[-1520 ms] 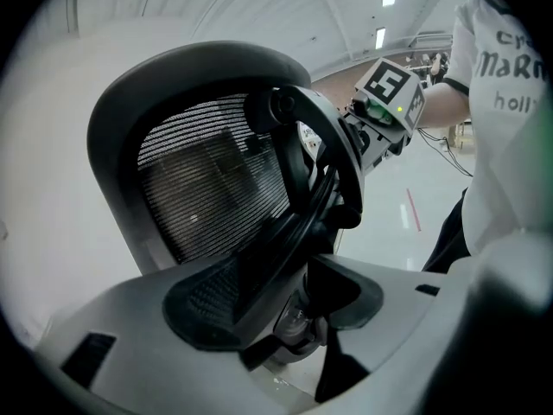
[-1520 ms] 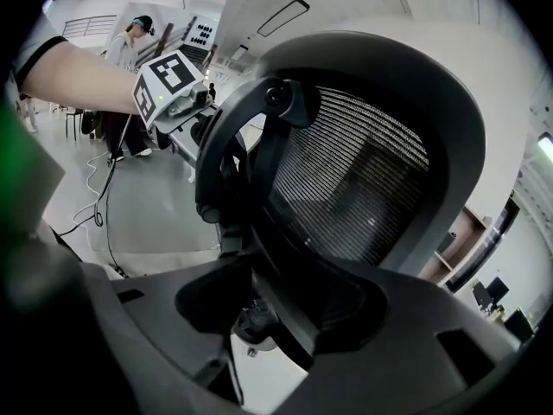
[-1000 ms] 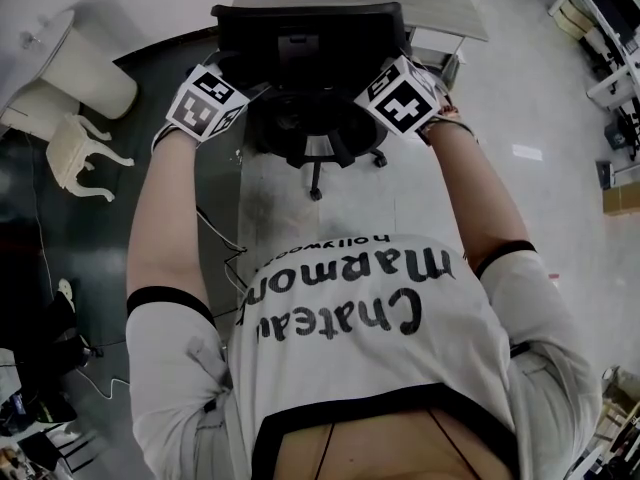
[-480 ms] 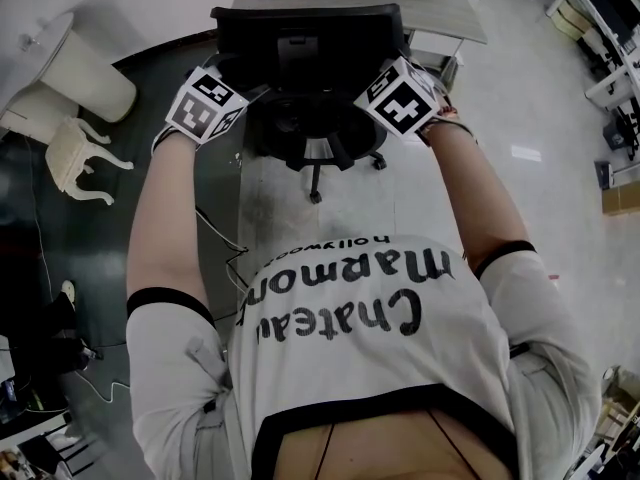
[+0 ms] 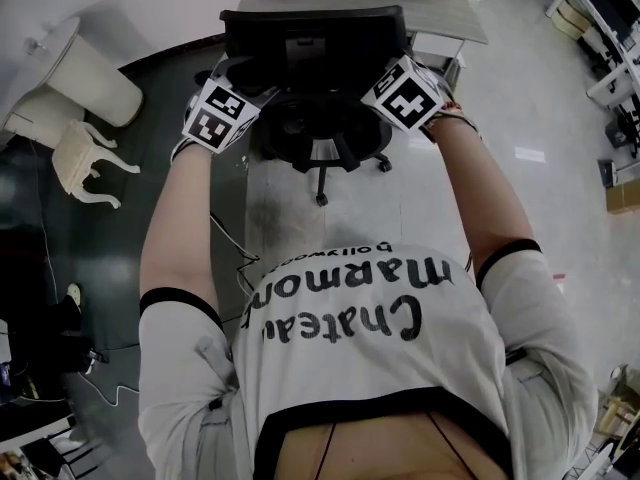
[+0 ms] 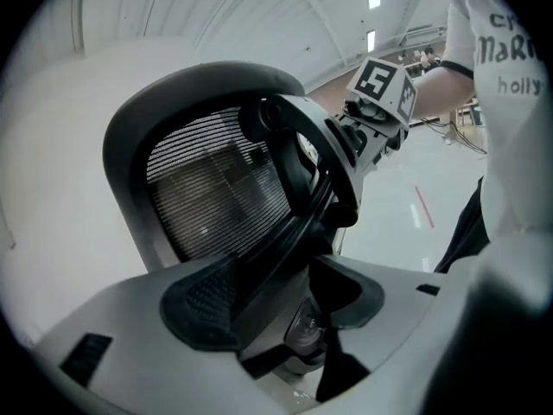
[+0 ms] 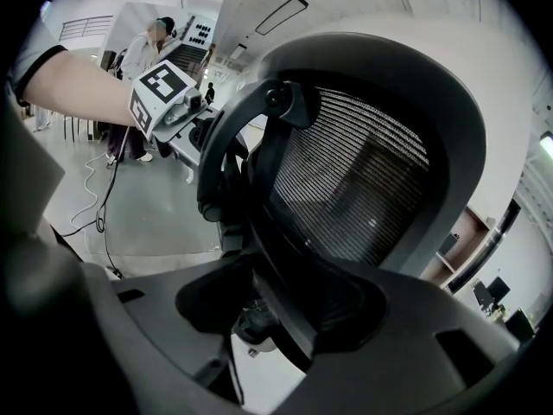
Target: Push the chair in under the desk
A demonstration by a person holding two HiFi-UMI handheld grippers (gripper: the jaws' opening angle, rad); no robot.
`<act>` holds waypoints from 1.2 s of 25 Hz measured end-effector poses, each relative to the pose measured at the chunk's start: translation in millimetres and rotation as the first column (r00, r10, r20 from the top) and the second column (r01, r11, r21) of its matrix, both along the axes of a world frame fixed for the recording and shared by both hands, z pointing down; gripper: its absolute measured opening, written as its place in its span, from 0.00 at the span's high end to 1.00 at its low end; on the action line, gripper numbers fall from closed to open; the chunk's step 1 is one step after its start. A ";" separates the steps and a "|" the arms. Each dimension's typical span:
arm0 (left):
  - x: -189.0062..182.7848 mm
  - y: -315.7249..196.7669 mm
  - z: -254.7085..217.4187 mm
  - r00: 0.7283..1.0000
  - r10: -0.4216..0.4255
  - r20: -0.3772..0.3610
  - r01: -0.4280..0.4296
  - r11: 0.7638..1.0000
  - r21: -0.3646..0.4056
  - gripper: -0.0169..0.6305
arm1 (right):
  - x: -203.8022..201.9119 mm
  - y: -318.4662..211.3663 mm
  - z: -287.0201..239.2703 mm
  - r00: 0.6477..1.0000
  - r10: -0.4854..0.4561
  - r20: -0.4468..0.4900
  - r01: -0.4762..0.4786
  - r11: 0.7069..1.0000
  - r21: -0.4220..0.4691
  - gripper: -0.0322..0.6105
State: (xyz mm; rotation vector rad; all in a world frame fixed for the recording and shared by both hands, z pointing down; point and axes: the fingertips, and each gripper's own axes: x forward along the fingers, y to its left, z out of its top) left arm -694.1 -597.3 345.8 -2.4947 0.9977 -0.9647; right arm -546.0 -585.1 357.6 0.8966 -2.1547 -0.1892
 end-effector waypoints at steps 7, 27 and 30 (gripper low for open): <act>-15.8 12.9 -7.5 0.999 -0.036 0.017 0.035 0.999 0.028 0.62 | -0.2 -1.5 0.7 1.000 0.001 0.004 -0.001 1.000 -0.014 0.60; 42.5 159.6 -88.4 0.707 -0.148 -0.692 0.063 0.987 -0.148 0.95 | 1.5 -0.6 -1.1 1.000 -0.006 0.001 0.006 0.999 0.032 0.61; 56.7 177.9 -88.2 0.690 -0.164 -0.705 0.054 0.983 -0.175 0.95 | -0.7 0.0 -0.3 1.000 -0.005 0.006 0.005 0.998 0.059 0.60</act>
